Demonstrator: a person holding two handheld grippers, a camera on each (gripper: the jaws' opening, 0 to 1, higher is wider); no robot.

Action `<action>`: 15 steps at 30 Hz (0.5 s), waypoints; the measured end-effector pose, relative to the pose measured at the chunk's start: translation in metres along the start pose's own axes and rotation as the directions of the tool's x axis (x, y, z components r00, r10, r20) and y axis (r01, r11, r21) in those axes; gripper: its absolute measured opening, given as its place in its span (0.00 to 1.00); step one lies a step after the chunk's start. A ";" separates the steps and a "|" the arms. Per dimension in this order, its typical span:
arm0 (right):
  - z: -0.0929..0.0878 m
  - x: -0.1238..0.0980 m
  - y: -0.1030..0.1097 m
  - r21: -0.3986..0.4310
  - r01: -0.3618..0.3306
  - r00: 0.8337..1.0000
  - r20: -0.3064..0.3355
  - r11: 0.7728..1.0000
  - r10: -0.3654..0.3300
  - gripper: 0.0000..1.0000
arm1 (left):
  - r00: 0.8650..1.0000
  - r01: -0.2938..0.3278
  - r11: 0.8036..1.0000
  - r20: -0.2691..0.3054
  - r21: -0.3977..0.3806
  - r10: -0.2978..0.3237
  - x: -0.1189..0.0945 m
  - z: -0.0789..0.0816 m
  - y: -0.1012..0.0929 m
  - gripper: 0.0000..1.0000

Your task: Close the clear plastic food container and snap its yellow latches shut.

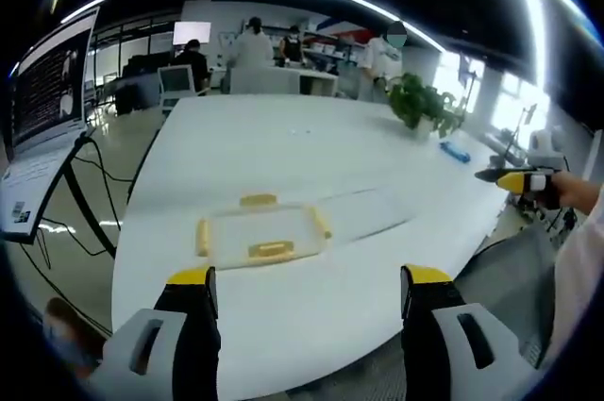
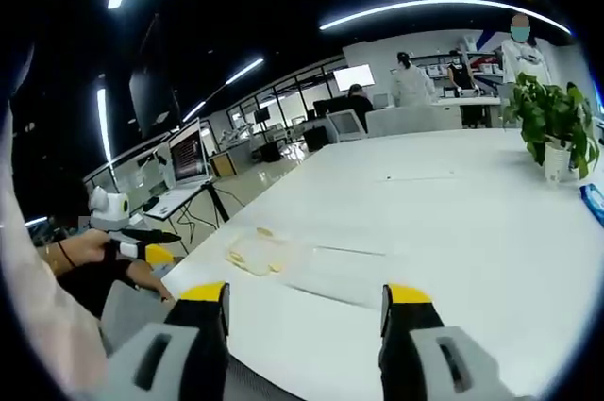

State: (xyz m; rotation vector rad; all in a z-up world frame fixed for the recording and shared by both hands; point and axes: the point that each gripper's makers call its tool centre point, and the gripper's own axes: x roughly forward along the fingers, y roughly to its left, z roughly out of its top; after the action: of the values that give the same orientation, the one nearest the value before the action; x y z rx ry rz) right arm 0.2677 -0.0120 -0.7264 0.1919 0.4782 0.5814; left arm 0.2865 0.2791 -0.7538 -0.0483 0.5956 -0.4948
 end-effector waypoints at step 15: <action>-0.004 0.005 0.001 -0.009 -0.008 1.000 -0.025 1.000 0.008 0.64 | 1.000 0.001 1.000 -0.020 0.006 -0.001 0.002 -0.003 0.006 0.78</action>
State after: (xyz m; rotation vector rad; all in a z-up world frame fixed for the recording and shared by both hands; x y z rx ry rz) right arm 0.2690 -0.0081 -0.7312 0.1784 0.4995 0.5939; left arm 0.2892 0.2838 -0.7588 -0.0385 0.6135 -0.4988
